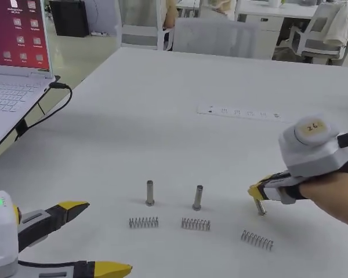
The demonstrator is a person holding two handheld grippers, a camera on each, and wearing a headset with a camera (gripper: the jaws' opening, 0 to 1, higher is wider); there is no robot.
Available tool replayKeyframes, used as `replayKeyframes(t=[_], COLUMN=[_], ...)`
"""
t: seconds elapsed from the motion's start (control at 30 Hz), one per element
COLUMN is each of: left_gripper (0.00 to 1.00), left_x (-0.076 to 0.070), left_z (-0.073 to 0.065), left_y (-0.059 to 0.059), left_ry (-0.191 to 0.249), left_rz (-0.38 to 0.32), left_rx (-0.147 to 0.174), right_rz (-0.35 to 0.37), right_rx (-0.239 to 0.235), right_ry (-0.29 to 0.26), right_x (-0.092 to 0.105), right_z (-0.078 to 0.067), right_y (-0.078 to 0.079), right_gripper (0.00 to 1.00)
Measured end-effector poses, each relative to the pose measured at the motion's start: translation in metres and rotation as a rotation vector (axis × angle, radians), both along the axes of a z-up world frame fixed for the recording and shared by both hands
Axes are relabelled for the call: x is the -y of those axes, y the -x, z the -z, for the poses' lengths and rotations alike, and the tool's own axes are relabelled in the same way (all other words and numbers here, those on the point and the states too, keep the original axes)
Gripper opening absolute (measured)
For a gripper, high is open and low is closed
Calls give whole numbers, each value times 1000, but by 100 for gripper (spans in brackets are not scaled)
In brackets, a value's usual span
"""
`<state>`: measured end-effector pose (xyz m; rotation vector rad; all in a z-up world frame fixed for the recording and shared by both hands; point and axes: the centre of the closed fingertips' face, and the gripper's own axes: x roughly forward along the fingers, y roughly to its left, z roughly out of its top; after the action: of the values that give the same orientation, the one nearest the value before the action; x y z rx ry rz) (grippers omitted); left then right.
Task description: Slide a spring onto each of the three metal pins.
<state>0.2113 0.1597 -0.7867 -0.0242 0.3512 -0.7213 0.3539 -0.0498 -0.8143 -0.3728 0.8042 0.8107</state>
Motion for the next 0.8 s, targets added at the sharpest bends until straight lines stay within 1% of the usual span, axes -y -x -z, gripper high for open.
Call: replayKeyframes(t=[0.4, 0.8], left_gripper=[85, 84], left_x=[1, 3], left_z=[-4, -4], left_y=[1, 2], left_ry=[-2, -4], left_rz=[4, 9], left_rx=[8, 10], right_rz=[-6, -9], right_rx=[11, 8], right_ry=[1, 1], right_x=[5, 11], right_z=[-3, -3], right_y=[4, 7], right_gripper=[6, 6])
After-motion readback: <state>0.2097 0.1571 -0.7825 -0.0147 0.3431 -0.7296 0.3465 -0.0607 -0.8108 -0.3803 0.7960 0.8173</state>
